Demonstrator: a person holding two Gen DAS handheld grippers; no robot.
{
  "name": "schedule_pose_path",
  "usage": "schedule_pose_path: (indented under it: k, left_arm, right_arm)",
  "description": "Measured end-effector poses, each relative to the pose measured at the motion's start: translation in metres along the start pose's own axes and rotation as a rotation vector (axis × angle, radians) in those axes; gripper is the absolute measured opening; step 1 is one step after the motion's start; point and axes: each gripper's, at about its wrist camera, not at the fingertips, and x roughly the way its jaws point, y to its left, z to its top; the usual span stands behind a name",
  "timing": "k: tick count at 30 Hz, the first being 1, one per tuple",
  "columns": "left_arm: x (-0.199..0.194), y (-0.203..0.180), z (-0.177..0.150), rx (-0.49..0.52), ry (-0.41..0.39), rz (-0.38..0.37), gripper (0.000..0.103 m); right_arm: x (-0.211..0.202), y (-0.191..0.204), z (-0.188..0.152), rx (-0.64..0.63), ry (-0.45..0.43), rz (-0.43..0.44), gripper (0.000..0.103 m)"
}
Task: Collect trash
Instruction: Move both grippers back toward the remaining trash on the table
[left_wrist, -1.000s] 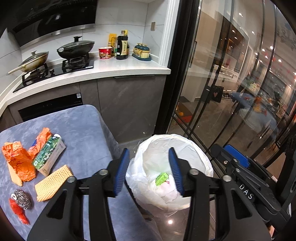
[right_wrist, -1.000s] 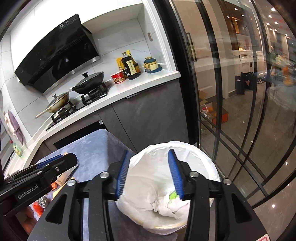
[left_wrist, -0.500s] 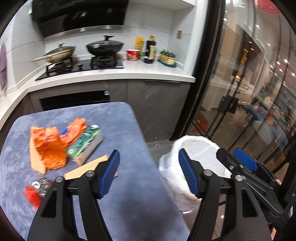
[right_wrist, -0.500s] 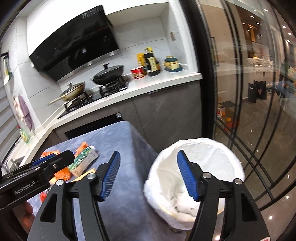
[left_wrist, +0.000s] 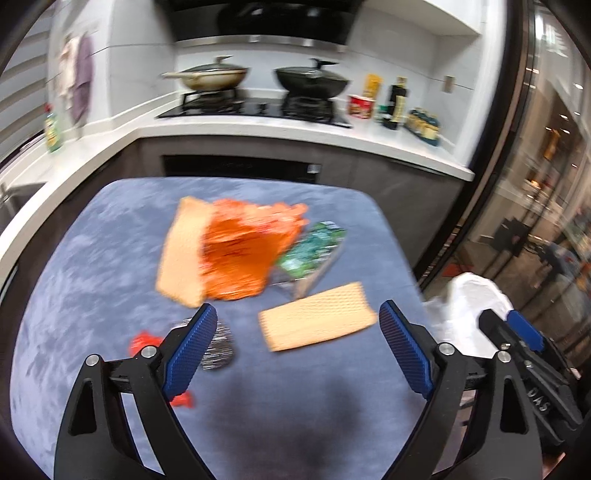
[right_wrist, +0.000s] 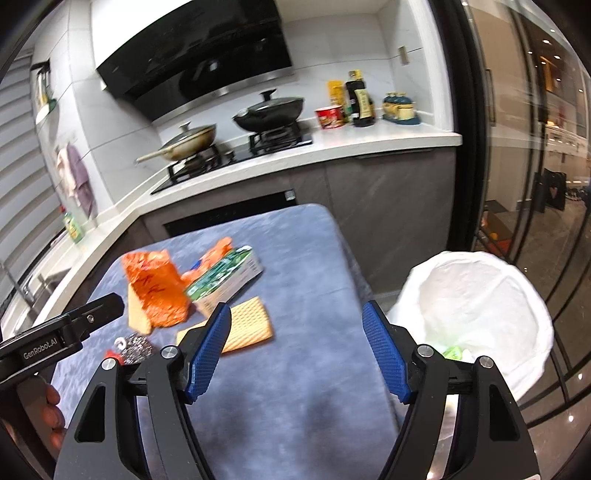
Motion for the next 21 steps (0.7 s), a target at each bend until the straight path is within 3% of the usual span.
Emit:
schedule_pose_path:
  k: [5, 11, 21]
  left_arm:
    - [0.010, 0.045, -0.012, -0.035, 0.035, 0.079, 0.086]
    - [0.026, 0.087, -0.035, -0.065, 0.096, 0.122, 0.086]
    - [0.054, 0.123, -0.059, -0.086, 0.170, 0.143, 0.086]
  right_arm:
    - [0.017, 0.023, -0.011, -0.018, 0.038, 0.018, 0.071]
    - [0.042, 0.043, -0.027, -0.029, 0.087, 0.025, 0.071]
    - [0.089, 0.064, -0.047, -0.018, 0.177, 0.037, 0.071]
